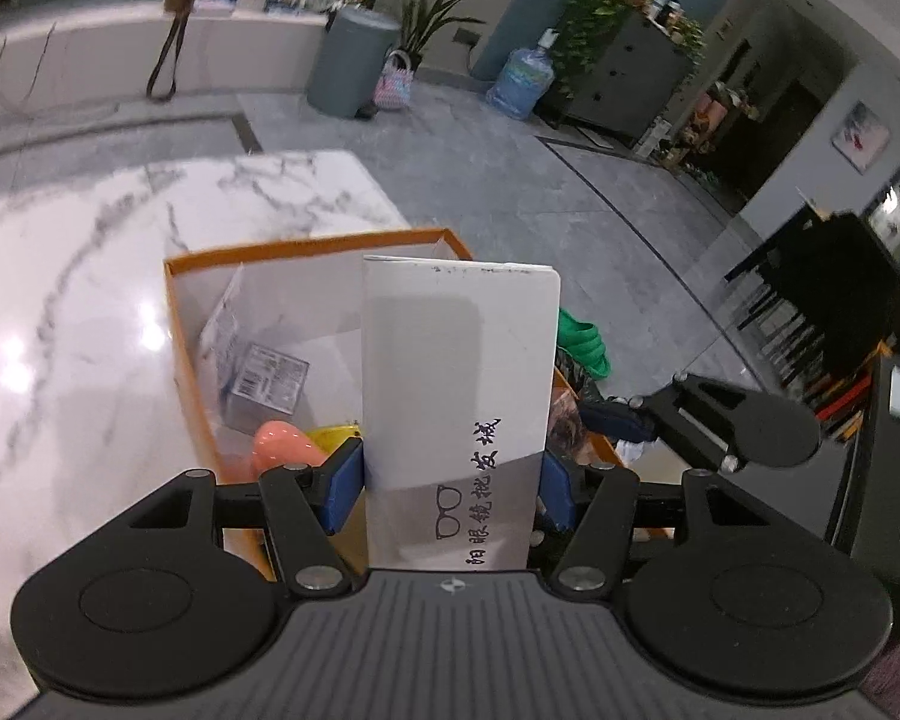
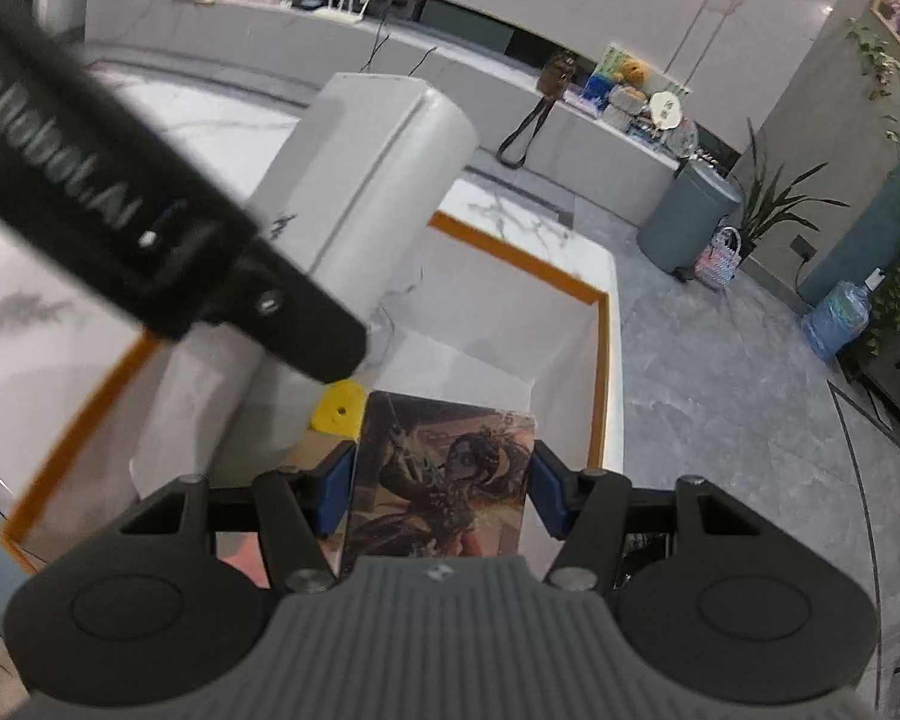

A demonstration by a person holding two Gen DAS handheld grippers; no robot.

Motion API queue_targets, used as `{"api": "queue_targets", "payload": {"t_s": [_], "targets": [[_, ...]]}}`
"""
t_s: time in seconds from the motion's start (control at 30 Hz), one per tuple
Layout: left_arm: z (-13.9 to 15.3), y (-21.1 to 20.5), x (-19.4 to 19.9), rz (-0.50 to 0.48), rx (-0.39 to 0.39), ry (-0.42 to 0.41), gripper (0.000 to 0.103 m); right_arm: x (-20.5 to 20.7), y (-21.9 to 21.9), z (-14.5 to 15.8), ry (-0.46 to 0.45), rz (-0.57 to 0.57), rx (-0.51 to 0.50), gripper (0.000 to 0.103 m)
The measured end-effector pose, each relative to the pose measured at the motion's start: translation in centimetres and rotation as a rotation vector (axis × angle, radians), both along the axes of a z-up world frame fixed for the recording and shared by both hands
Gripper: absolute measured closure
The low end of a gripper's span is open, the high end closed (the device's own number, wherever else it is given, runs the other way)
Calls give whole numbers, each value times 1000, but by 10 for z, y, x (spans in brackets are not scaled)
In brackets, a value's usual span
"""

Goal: Organize rigid objects
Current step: 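Lower the glasses box and card box into the box and open both tools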

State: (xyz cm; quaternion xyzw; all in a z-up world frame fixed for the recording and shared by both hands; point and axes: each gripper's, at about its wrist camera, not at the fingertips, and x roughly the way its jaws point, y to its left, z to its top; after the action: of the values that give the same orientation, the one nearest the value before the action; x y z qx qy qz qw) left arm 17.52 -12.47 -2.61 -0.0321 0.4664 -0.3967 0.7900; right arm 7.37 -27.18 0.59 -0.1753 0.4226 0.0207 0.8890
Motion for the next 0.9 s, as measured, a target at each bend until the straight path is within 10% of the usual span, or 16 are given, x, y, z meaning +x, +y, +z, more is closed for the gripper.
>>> {"api": "queue_targets", "payload": {"t_s": [0.5,0.9], "targets": [[-53,-38,25,164,31,176,34,24,-15,-30,95,131,-130,42],[-48,-55,19,130,70,154,34,29,-29,-29,152,157,-126,36]]}}
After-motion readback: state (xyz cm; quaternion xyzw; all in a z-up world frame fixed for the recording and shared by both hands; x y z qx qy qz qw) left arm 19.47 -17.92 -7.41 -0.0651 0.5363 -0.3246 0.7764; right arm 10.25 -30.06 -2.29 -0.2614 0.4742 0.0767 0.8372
